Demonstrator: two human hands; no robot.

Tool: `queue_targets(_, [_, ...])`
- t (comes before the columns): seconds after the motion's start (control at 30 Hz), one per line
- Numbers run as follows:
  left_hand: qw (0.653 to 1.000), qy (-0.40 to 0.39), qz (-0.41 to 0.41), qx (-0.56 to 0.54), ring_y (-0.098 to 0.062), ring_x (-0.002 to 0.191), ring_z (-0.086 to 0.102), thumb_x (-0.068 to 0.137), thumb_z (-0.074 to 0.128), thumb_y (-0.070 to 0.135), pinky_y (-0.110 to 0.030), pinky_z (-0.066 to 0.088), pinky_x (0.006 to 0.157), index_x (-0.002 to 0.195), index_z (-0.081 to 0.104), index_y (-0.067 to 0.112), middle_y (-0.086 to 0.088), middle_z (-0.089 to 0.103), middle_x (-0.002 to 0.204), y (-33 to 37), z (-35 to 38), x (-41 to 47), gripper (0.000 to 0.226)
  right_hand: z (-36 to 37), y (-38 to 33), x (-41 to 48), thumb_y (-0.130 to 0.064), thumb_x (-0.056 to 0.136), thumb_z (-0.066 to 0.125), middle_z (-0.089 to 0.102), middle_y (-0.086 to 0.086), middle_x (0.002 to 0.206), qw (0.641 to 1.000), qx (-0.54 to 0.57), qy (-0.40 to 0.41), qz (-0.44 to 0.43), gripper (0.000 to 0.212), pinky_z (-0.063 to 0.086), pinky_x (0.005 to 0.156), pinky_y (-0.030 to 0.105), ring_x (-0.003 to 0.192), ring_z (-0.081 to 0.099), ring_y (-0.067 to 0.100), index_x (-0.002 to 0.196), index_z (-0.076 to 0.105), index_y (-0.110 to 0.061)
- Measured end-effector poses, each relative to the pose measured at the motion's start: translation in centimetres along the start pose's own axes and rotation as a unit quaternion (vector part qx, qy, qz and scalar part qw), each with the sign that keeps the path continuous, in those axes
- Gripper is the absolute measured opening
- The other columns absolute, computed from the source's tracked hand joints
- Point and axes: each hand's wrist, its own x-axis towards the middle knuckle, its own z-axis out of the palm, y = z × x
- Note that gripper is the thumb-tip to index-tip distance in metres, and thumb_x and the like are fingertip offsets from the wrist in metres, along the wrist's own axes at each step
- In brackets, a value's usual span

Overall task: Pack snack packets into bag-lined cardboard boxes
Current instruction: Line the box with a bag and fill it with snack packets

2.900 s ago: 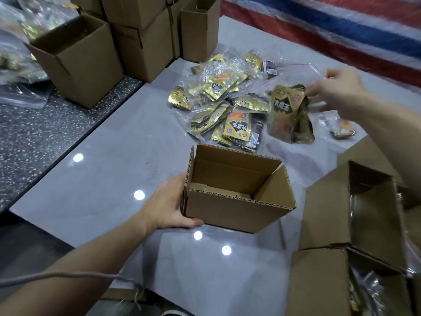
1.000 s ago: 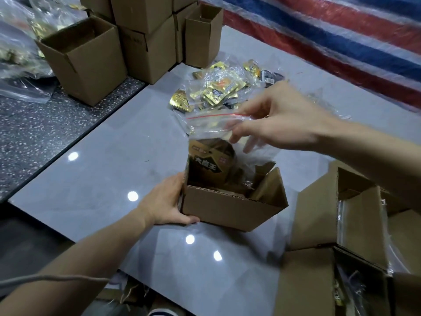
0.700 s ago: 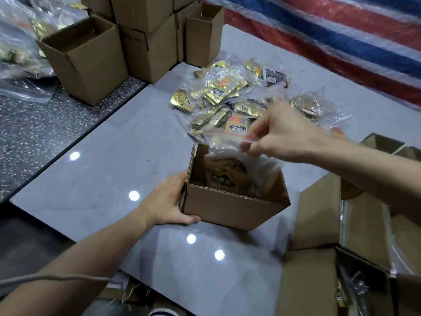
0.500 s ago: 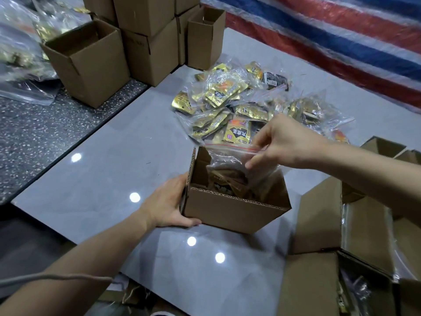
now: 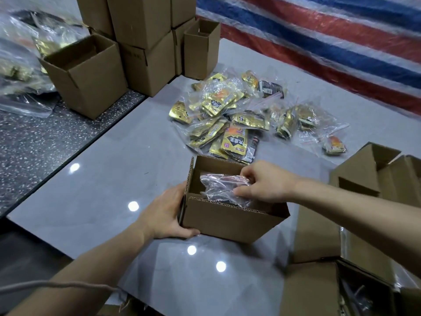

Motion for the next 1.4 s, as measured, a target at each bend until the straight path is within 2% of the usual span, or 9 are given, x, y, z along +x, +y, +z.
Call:
queue_targets(0.17, [1.000,0.001,0.007,0.015,0.008,0.109,0.051,0.055,0.083,0.068,-0.022,0.048,0.092,0.128,0.050,0.042,0.036,0.049,0.117,-0.3,0.2,0.0,0.084,1.3,-1.1,-0.3,-0.062,0.081,0.071,0.058,-0.003,0.079,0.984,-0.168,0.056,0.010,0.047,0.041,0.060,0.032,0.077,0.057,0.024,0.090,0.059,-0.017])
queue_targets(0.33, [0.999,0.006,0.021,0.029,0.003,0.109,0.055,0.056,0.082,0.070,-0.023,0.048,0.090,0.125,0.053,0.041,0.031,0.053,0.116,-0.5,0.4,0.2,0.081,1.9,-2.5,-1.6,-0.038,0.090,0.064,0.057,0.003,0.098,0.932,-0.305,0.158,-0.116,0.020,0.029,0.063,0.032,0.094,0.057,0.029,0.094,0.060,-0.019])
queue_targets(0.43, [1.000,-0.002,0.011,0.024,0.010,0.095,0.056,0.057,0.082,0.069,-0.009,0.042,0.080,0.106,0.048,0.055,0.035,0.054,0.101,0.2,0.1,0.2,0.061,2.9,-2.9,-1.4,-0.034,0.095,0.055,0.060,0.001,0.096,0.972,-0.201,0.063,-0.107,0.012,0.041,0.061,0.033,0.094,0.062,0.029,0.095,0.059,-0.022])
queue_targets(0.5, [1.000,-0.005,-0.010,0.021,0.018,0.088,0.054,0.053,0.083,0.068,0.000,0.036,0.072,0.100,0.046,0.058,0.039,0.053,0.096,0.5,-0.1,0.2,0.060,3.4,-2.4,-0.8,-0.039,0.099,0.049,0.060,0.003,0.113,0.988,-0.134,-0.056,-0.058,0.024,0.049,0.084,0.038,0.109,0.059,0.029,0.117,0.059,-0.028])
queue_targets(0.63, [1.000,-0.004,-0.015,0.012,0.024,0.089,0.048,0.048,0.083,0.067,0.005,0.033,0.071,0.100,0.045,0.056,0.044,0.047,0.100,0.7,-0.2,0.0,0.065,3.7,-1.5,-0.4,-0.040,0.106,0.033,0.051,0.009,0.138,0.987,-0.094,-0.130,-0.033,0.043,0.034,0.111,0.035,0.133,0.044,0.027,0.146,0.046,-0.033])
queue_targets(0.9, [1.000,0.002,0.027,0.002,0.004,0.100,0.058,0.057,0.084,0.065,-0.015,0.045,0.083,0.117,0.057,0.035,0.029,0.056,0.109,0.2,-0.1,0.2,0.072,1.6,-2.4,-0.6,-0.031,0.097,0.049,0.062,0.004,0.090,0.974,-0.218,-0.050,-0.038,0.022,0.050,0.072,0.034,0.089,0.063,0.031,0.101,0.067,-0.019])
queue_targets(1.1, [1.000,0.014,0.010,-0.015,0.013,0.099,0.052,0.052,0.088,0.060,-0.003,0.037,0.080,0.121,0.043,0.052,0.038,0.050,0.109,0.7,-0.6,-0.1,0.082,-3.1,-2.3,1.6,-0.043,0.099,0.050,0.068,0.004,0.061,0.988,-0.058,0.137,-0.051,0.051,0.049,0.056,0.029,0.055,0.061,0.021,0.075,0.069,-0.003])
queue_targets(1.2, [1.000,0.012,0.011,-0.015,0.012,0.101,0.052,0.053,0.087,0.061,-0.005,0.039,0.082,0.118,0.048,0.045,0.038,0.050,0.109,0.4,-0.4,-0.1,0.078,-5.0,-0.4,4.0,-0.038,0.099,0.054,0.072,0.009,0.069,0.971,0.085,0.225,-0.009,0.045,0.058,0.066,0.038,0.063,0.068,0.026,0.074,0.070,-0.004])
queue_targets(1.4, [1.000,0.004,0.022,-0.008,0.013,0.094,0.051,0.057,0.085,0.066,-0.003,0.036,0.075,0.105,0.044,0.056,0.040,0.048,0.102,-0.2,-0.1,0.2,0.063,-4.7,4.9,10.1,-0.020,0.096,0.064,0.065,0.022,0.114,0.926,0.310,0.131,0.174,0.027,0.055,0.069,0.034,0.088,0.064,0.025,0.113,0.061,0.001])
